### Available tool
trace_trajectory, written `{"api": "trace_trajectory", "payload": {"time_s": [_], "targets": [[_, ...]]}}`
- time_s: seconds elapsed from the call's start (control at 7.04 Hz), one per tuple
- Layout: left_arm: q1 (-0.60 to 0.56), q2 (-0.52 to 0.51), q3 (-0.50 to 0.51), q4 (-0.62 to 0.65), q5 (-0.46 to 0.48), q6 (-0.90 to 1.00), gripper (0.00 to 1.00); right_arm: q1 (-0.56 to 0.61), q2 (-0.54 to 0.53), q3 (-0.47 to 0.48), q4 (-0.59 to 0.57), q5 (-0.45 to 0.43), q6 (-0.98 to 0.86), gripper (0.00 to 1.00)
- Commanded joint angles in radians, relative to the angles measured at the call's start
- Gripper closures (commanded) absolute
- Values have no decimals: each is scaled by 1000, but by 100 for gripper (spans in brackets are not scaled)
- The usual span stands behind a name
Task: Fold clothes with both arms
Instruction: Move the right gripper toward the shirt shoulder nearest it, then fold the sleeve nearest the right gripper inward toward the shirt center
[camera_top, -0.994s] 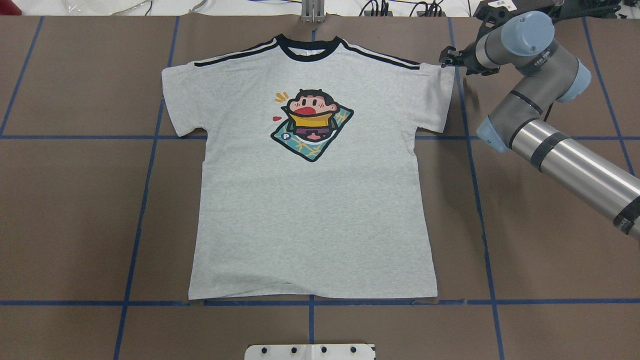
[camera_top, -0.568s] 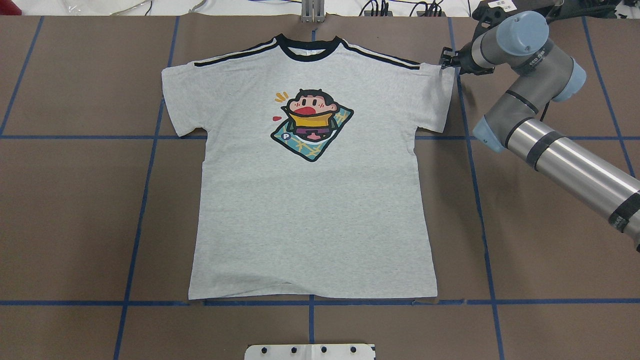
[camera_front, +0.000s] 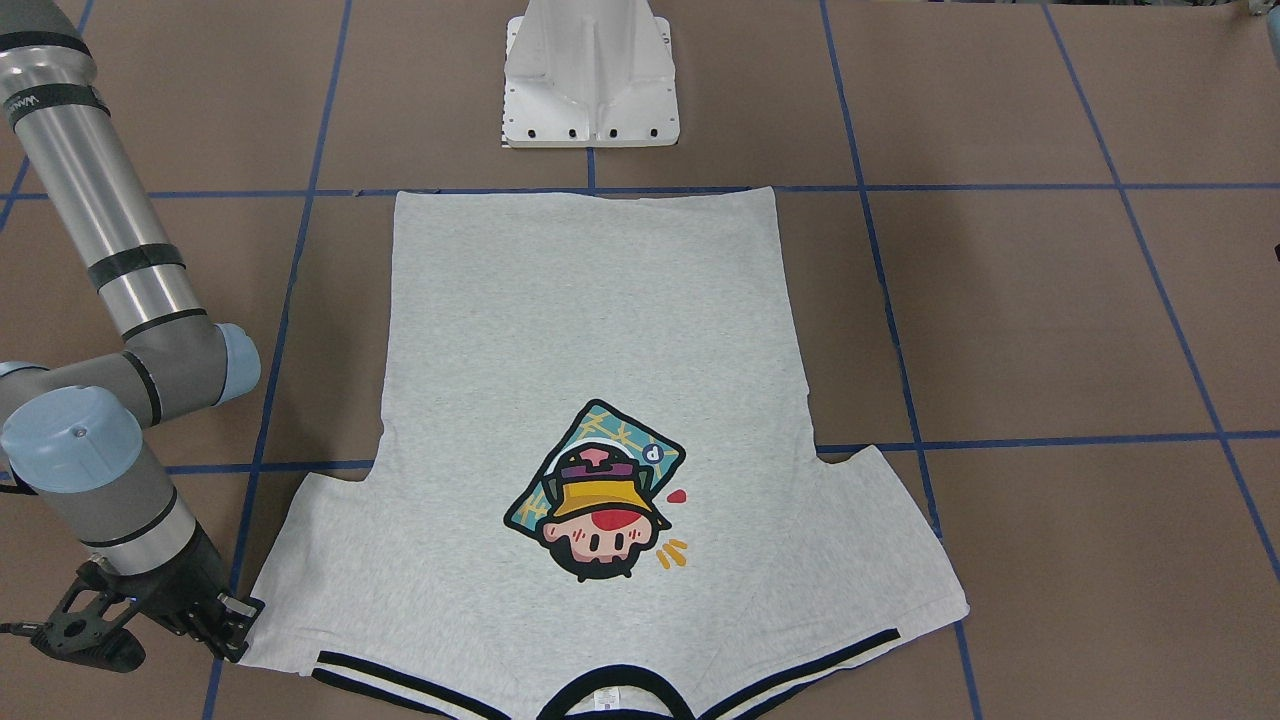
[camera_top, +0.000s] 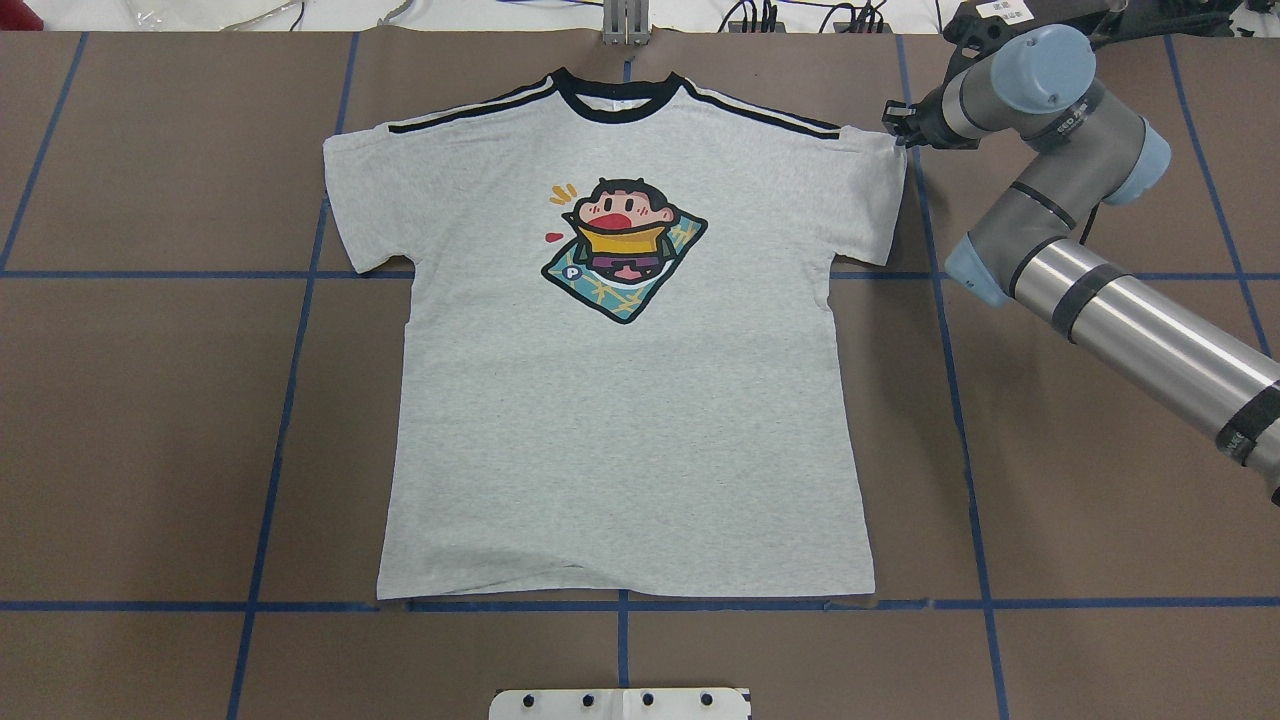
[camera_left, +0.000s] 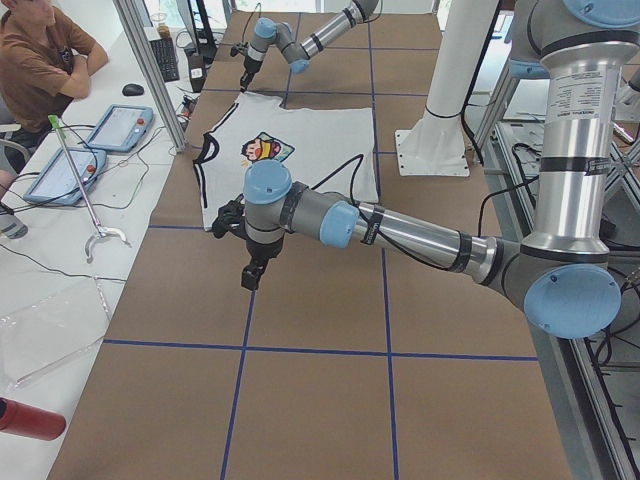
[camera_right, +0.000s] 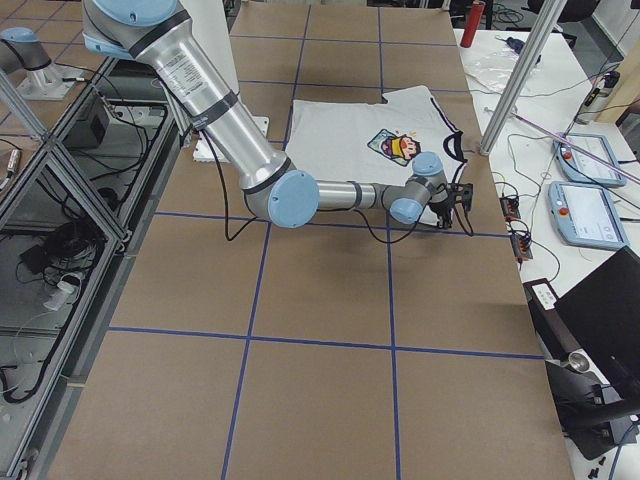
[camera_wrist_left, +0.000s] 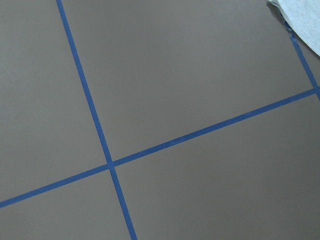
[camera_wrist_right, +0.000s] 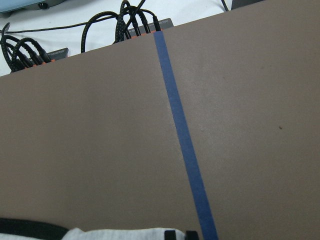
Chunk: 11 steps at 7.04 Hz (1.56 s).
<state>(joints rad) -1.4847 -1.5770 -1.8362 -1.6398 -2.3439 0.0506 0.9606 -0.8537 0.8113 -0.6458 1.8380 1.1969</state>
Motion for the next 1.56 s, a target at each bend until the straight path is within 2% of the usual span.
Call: {"api": "trace_trajectory", "payload": {"time_s": [0.0,0.14,0.43,0.57,0.71,0.85,0.99,1.42], "targets": [[0,0,-2,0,-1,0,1,1,8,32,2,3,6,100],[0,0,-2,0,-2,0,1,0,13,76,-1,9,24,100],[0,0,-6,0,-2,0,1,-46,99,82,-11,7,153,100],[-2,0,-9,0,-2,0,1,-84,160,80,-79,-2,209,100],[-2,0,-23,2,2,0,1,-115,201,66,-147,-63,211,100],[-3,2,-28,2,2,0,1,-127,209,31,-147,-91,211,100],[-3,2,-32,2,2,0,1,-150,261,-36,-147,-136,213,100],[-5,9,-44,3,2,-2,1,-152,262,-66,-147,-160,210,100]]}}
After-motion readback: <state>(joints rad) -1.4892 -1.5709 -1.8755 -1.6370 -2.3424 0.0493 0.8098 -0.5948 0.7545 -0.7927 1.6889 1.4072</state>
